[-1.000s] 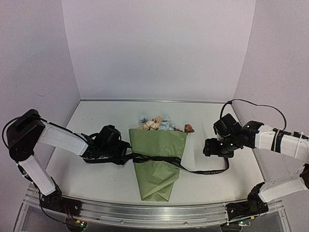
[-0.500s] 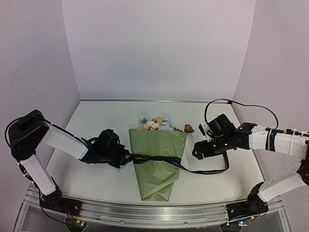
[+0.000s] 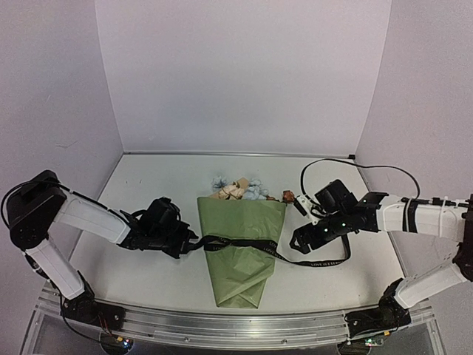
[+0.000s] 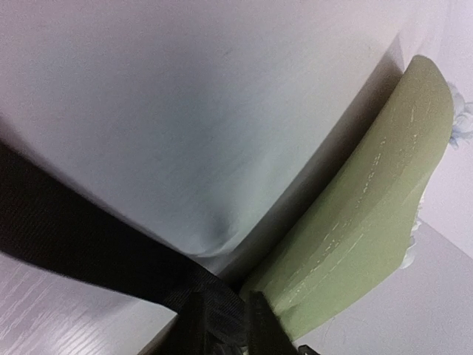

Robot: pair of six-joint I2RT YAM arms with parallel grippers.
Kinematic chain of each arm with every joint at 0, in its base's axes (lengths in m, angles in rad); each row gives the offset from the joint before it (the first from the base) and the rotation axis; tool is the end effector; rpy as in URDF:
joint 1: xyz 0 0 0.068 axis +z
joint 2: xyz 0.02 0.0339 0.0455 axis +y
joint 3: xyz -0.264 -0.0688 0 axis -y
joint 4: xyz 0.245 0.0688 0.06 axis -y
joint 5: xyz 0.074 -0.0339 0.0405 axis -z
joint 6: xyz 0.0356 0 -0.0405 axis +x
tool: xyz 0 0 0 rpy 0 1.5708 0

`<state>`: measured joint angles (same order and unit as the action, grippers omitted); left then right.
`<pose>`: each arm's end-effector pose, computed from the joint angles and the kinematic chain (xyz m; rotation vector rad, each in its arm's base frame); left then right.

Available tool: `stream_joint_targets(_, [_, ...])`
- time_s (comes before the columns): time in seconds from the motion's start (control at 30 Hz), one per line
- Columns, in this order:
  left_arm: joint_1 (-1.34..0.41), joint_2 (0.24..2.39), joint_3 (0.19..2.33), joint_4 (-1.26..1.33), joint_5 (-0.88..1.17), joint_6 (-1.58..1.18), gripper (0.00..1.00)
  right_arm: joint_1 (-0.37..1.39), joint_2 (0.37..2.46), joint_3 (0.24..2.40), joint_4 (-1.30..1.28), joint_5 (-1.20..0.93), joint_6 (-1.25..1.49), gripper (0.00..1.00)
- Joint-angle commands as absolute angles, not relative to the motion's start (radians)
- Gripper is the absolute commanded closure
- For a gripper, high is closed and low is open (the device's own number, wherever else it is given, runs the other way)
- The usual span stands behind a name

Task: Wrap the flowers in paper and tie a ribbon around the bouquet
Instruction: Tie the ribbon around the folded bouquet.

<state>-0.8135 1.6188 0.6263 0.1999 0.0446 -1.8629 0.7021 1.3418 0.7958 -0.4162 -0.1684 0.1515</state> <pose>0.2006 -0.2146 0.1268 -1.3744 2.4254 -1.1265 0.1969 0.1744 0.2052 -0.7742 2.4870 0.5386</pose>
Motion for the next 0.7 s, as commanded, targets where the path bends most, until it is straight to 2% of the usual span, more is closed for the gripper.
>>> stream_joint_targets(0.0, [-0.822,1.487,0.659,0.028,0.002,-1.853,0.61,0.706,1.324,0.787,-0.408,-0.152,0.118,0.17])
stream_joint_targets(0.03, [-0.829,1.471,0.651,0.025,-0.016,-1.868,0.55,0.706,1.322,0.786,-0.408,-0.148,0.119,0.17])
stream_joint_targets(0.17, [-0.874,1.482,0.623,0.076,-0.02,-1.943,0.42,0.707,1.314,0.777,-0.406,-0.147,0.123,0.17])
stream_joint_targets(0.3, [-0.92,1.552,0.584,0.233,-0.031,-2.026,0.33,0.708,1.297,0.762,-0.405,-0.144,0.128,0.17])
stream_joint_targets(0.43, [-0.93,1.6,0.602,0.273,-0.044,-2.044,0.23,0.709,1.274,0.748,-0.406,-0.14,0.132,0.17])
stream_joint_targets(0.67, [-0.933,1.644,0.552,0.408,-0.121,-2.122,0.2,0.71,1.258,0.739,-0.405,-0.146,0.142,0.18])
